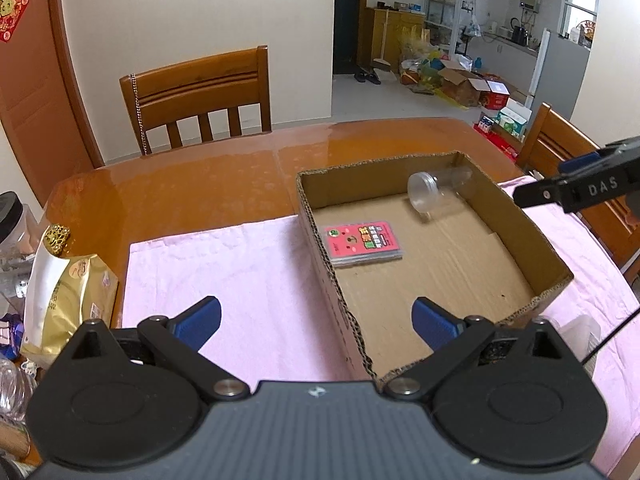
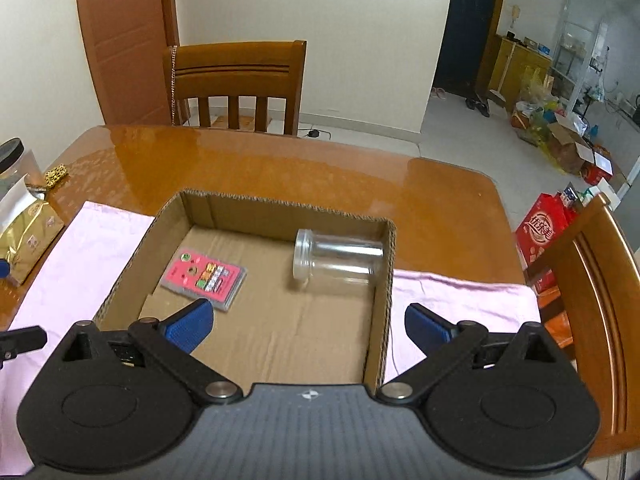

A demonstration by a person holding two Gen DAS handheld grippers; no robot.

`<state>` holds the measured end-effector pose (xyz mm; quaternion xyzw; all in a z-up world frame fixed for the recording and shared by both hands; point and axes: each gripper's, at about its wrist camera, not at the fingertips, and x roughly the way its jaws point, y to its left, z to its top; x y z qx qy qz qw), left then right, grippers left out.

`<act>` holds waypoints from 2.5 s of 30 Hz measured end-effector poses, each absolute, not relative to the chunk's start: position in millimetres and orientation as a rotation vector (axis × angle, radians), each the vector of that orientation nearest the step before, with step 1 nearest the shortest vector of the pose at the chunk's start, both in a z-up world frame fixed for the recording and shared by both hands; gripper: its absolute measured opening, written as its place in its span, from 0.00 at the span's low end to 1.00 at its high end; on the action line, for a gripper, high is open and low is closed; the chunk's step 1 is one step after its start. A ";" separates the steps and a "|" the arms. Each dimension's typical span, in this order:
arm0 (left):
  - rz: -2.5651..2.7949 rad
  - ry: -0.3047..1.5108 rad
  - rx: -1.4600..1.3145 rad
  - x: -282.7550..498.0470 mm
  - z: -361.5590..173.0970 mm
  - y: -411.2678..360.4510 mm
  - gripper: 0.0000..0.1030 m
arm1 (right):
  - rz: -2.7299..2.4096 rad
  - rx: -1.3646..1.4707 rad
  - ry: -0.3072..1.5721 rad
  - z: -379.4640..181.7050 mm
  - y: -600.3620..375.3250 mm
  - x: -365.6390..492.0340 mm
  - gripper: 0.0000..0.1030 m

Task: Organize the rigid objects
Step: 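Lower the clear jar into the box and open the right tool, then move both tools back toward the remaining items on the cloth, then grasp the black digital timer with the left tool while the right tool grasps the white container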

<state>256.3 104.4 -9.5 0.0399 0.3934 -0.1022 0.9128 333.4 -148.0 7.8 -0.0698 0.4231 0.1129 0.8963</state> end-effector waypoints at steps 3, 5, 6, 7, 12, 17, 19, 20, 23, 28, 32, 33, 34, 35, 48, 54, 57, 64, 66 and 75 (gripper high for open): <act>-0.215 0.812 0.069 247.8 -11.4 103.4 0.98 | 0.239 -0.136 0.882 3.8 -150.4 320.8 1.00; -0.215 0.812 0.062 241.8 -15.5 103.2 0.98 | 0.247 -0.130 0.880 -0.7 -152.1 310.7 1.00; -0.211 0.813 0.061 239.0 -17.7 102.6 0.98 | 0.252 -0.128 0.877 -3.1 -152.9 305.6 1.00; -0.206 0.818 0.061 236.3 -19.8 101.8 0.98 | 0.254 -0.127 0.875 -6.4 -153.6 299.5 1.00; -0.178 0.843 0.059 216.8 -29.2 93.3 0.98 | 0.248 -0.124 0.882 -24.4 -159.5 267.6 1.00; -0.123 0.852 0.064 190.7 -36.6 84.3 0.98 | 0.301 -0.140 0.902 -47.3 -167.7 235.7 1.00; -0.099 0.858 0.056 181.1 -37.9 81.0 0.98 | 0.339 -0.144 0.907 -53.9 -168.5 227.2 1.00; -0.092 0.859 0.044 176.6 -38.8 79.8 0.98 | 0.361 -0.151 0.907 -56.3 -168.3 223.9 1.00; -0.084 0.864 0.011 166.4 -42.0 74.2 0.98 | 0.420 -0.171 0.911 -62.4 -166.5 218.2 1.00; -0.068 0.889 -0.008 158.6 -50.0 61.3 0.98 | 0.472 -0.195 0.954 -70.6 -166.7 215.1 1.00; -0.063 0.896 -0.011 151.8 -53.5 52.4 0.98 | 0.481 -0.207 0.955 -70.0 -174.1 205.4 1.00; -0.063 0.897 -0.014 150.6 -54.2 50.3 0.98 | 0.483 -0.207 0.957 -69.5 -176.2 203.0 1.00; -0.063 0.898 -0.017 149.3 -54.9 48.4 0.98 | 0.486 -0.209 0.960 -68.3 -178.3 200.5 1.00; -0.064 0.898 -0.018 148.1 -55.4 45.5 0.98 | 0.486 -0.212 0.964 -67.7 -181.8 197.0 1.00; -0.145 0.916 0.034 137.6 -61.5 4.7 0.98 | 0.398 -0.302 0.970 -84.7 -210.0 165.1 1.00; -0.170 0.965 0.067 130.3 -74.7 -16.2 0.98 | 0.419 -0.293 1.009 -106.2 -218.6 167.2 1.00; -0.167 0.987 0.084 127.0 -82.1 -25.0 0.98 | 0.392 -0.278 1.015 -114.2 -227.6 172.5 1.00; -0.175 1.031 0.111 129.8 -101.1 -46.0 0.98 | 0.371 -0.250 1.059 -129.2 -249.2 179.1 1.00; -0.175 1.045 0.119 133.1 -107.8 -52.4 0.98 | 0.384 -0.240 1.056 -129.8 -253.9 178.2 1.00; -0.213 1.064 0.125 144.4 -128.2 -70.5 0.95 | 0.439 -0.262 1.014 -130.8 -258.9 174.0 1.00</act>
